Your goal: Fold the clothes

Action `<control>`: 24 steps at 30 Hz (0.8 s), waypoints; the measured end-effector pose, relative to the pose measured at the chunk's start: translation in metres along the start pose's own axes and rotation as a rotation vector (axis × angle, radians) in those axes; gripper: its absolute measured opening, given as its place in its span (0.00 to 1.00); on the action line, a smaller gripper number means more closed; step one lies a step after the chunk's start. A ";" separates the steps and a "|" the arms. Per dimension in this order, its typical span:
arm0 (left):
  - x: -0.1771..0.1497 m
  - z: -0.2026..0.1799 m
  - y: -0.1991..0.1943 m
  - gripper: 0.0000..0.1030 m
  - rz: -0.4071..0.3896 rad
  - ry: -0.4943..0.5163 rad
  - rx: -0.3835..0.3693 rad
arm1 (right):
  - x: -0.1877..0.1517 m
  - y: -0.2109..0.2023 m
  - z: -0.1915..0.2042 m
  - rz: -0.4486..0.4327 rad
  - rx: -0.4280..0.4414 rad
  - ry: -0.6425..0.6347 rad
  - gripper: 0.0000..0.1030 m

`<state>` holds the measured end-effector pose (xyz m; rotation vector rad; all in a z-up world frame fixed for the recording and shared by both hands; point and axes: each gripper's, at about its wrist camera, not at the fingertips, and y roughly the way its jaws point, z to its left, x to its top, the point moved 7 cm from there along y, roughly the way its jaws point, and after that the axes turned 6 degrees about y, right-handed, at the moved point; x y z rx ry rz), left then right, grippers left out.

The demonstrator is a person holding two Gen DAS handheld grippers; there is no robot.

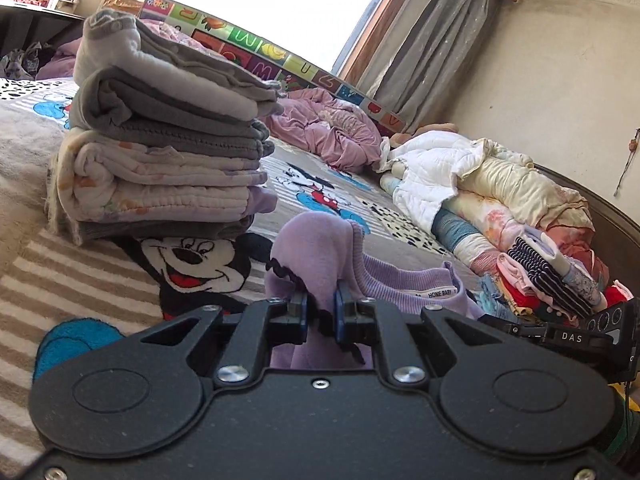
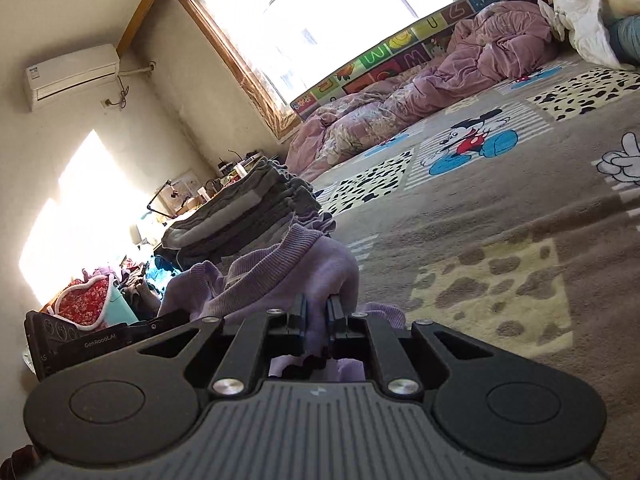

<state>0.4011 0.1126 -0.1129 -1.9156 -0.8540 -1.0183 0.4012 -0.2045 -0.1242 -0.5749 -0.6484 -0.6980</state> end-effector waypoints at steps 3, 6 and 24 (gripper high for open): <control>-0.008 0.010 0.010 0.10 0.052 -0.027 0.027 | -0.007 0.016 -0.018 0.026 -0.035 0.008 0.12; -0.015 0.019 0.014 0.10 0.090 -0.065 0.044 | -0.015 0.031 -0.029 0.060 -0.044 0.025 0.14; -0.027 -0.053 -0.021 0.46 0.106 0.394 -0.103 | -0.044 -0.016 0.069 0.052 -0.059 -0.625 0.47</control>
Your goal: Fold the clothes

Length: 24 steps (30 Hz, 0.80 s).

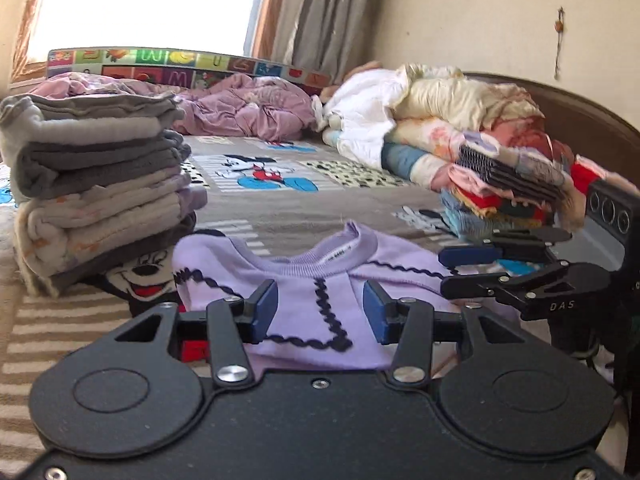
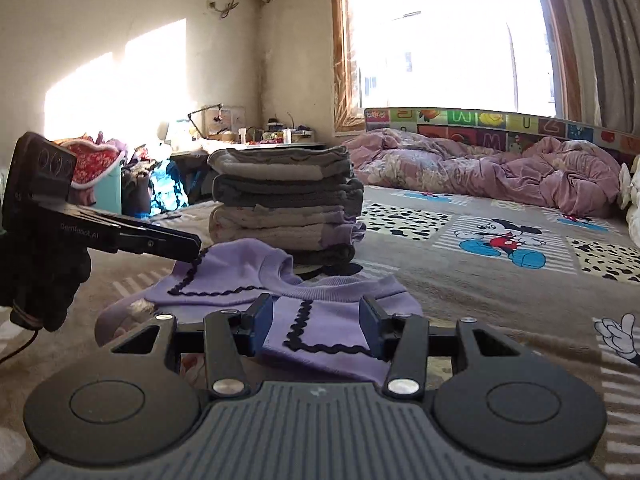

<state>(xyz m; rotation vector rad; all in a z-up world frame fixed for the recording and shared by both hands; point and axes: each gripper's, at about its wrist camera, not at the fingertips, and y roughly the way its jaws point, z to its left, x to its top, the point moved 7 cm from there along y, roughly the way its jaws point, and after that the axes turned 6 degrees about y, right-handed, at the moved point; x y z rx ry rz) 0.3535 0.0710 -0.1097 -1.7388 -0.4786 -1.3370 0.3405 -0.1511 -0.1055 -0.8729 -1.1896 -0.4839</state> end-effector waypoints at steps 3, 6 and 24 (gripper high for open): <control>-0.026 -0.003 0.024 0.47 0.103 0.072 0.012 | -0.021 0.018 0.001 0.087 0.001 0.013 0.48; -0.029 -0.001 0.031 0.48 0.103 0.080 -0.008 | -0.031 0.023 -0.001 0.125 0.011 0.034 0.48; -0.012 0.048 0.055 0.49 0.034 -0.193 0.028 | -0.003 0.059 -0.018 0.104 0.037 0.042 0.57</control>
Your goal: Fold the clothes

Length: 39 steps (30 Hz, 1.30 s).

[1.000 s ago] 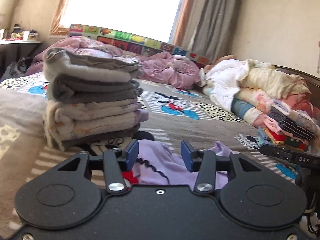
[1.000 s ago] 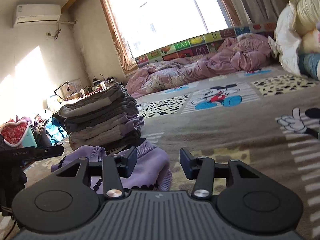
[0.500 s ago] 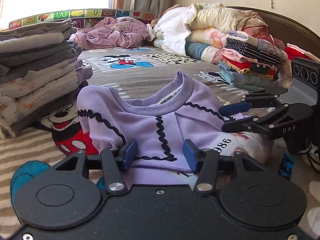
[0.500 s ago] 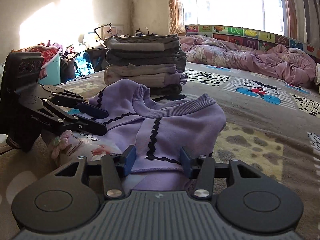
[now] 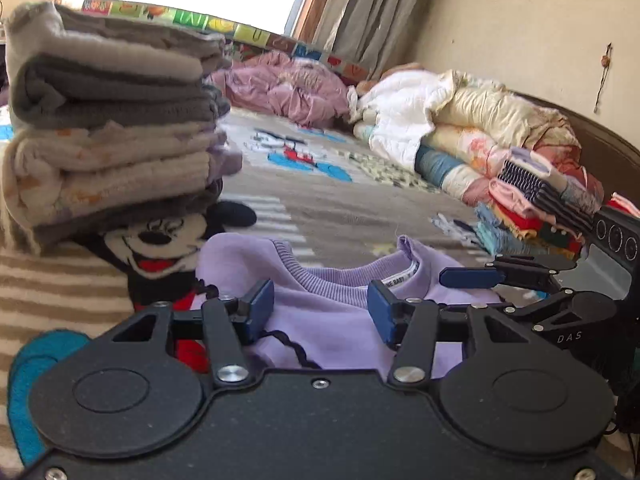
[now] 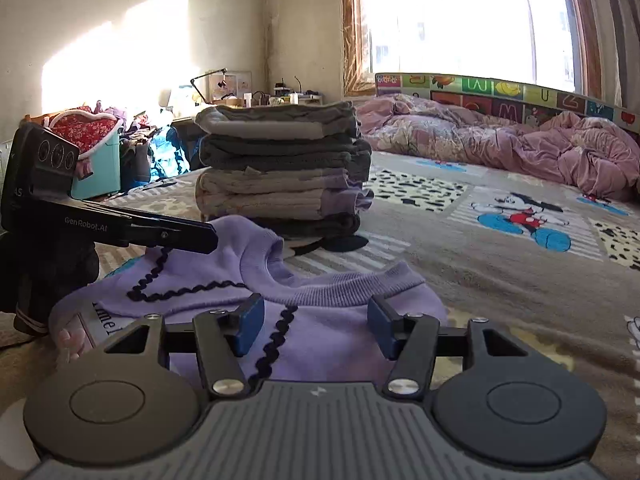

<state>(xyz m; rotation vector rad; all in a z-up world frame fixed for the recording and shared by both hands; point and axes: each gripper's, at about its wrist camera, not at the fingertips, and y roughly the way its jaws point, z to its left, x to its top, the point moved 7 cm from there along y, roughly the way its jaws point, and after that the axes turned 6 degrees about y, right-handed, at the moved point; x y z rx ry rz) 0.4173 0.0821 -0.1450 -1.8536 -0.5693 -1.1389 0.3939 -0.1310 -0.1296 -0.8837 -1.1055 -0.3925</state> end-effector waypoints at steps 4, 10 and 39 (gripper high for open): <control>-0.005 0.006 0.008 0.49 0.037 -0.046 -0.029 | -0.013 0.005 -0.008 0.030 0.016 0.053 0.58; -0.002 -0.003 -0.005 0.49 0.008 -0.003 -0.020 | -0.013 0.001 -0.006 0.015 0.004 0.045 0.57; -0.012 -0.020 -0.084 0.71 -0.110 -0.065 -0.105 | -0.018 -0.070 0.008 -0.098 0.001 0.170 0.71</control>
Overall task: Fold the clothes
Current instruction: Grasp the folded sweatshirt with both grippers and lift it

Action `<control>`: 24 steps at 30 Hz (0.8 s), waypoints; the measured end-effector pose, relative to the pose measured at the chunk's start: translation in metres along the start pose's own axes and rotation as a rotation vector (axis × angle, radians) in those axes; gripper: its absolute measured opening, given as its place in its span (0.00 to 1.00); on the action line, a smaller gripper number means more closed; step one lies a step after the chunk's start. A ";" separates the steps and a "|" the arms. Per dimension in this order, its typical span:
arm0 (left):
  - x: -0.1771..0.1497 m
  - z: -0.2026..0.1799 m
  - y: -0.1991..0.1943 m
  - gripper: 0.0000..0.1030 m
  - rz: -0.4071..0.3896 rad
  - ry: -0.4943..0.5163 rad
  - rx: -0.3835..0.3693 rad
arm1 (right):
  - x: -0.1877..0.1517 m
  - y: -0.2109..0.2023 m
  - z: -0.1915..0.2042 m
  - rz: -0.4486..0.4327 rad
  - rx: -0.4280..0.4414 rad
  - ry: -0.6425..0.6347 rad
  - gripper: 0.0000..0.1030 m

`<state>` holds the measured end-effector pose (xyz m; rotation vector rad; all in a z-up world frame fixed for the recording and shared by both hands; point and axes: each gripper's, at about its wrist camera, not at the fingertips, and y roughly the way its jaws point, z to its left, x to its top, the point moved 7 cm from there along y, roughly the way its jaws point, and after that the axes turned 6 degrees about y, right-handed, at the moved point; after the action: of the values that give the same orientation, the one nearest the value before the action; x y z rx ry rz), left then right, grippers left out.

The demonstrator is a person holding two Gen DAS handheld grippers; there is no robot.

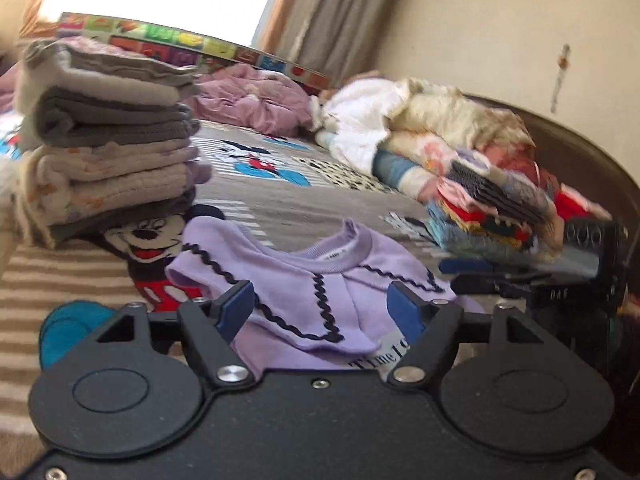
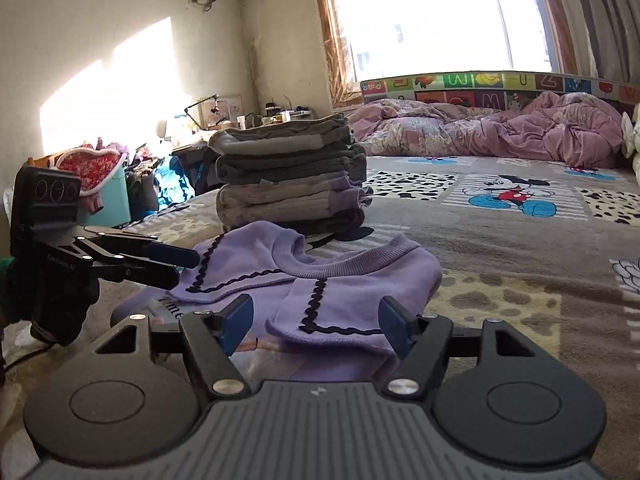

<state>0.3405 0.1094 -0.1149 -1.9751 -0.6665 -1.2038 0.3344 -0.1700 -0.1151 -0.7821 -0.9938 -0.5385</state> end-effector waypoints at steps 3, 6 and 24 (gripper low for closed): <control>-0.005 0.021 -0.012 0.74 -0.031 -0.275 0.028 | -0.004 -0.004 -0.019 -0.007 -0.045 0.206 0.74; -0.020 0.024 -0.010 0.75 0.011 -0.424 0.051 | -0.022 -0.007 -0.035 0.012 -0.054 0.433 0.82; -0.044 0.002 0.039 0.56 0.118 -0.464 0.084 | -0.043 0.051 -0.034 0.123 0.073 0.569 0.68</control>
<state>0.3512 0.0845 -0.1677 -2.2058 -0.7988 -0.6361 0.3696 -0.1632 -0.1815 -0.5713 -0.4341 -0.5712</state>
